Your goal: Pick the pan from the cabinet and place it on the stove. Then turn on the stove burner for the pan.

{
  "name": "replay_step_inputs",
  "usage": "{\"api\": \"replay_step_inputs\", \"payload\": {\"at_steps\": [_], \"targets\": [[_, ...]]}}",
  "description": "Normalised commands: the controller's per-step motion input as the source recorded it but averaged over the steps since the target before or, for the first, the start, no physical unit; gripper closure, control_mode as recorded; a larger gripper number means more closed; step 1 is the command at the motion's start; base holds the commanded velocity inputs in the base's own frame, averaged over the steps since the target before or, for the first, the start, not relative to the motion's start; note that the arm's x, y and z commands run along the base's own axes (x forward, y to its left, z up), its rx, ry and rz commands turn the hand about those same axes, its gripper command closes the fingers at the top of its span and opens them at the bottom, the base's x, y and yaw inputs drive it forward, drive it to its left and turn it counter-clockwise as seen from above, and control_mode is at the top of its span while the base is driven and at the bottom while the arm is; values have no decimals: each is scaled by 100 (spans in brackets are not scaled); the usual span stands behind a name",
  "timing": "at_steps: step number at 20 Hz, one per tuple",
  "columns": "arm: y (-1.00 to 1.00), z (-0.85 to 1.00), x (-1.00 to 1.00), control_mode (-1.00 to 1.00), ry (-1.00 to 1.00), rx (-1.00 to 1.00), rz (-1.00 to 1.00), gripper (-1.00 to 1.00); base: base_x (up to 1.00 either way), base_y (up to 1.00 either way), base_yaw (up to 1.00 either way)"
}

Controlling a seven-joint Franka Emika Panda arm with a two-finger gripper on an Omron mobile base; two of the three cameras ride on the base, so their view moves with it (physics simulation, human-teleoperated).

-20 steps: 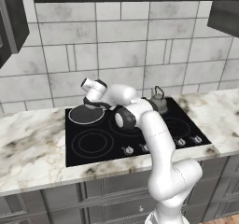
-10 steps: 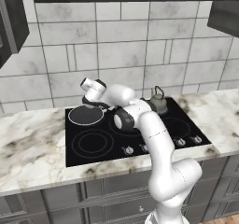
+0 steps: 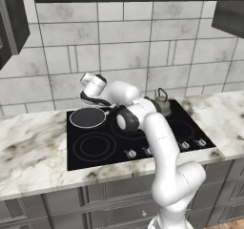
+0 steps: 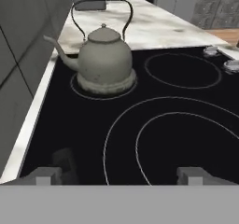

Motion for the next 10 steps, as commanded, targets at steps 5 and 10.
{"api": "replay_step_inputs", "payload": {"at_steps": [5, 10], "targets": [[0, 50, -89, -100, -22, 0, -9, -100, 0, 0, 0], [0, 29, -100, -100, -54, 0, -10, -100, 0, 0, 0]]}}
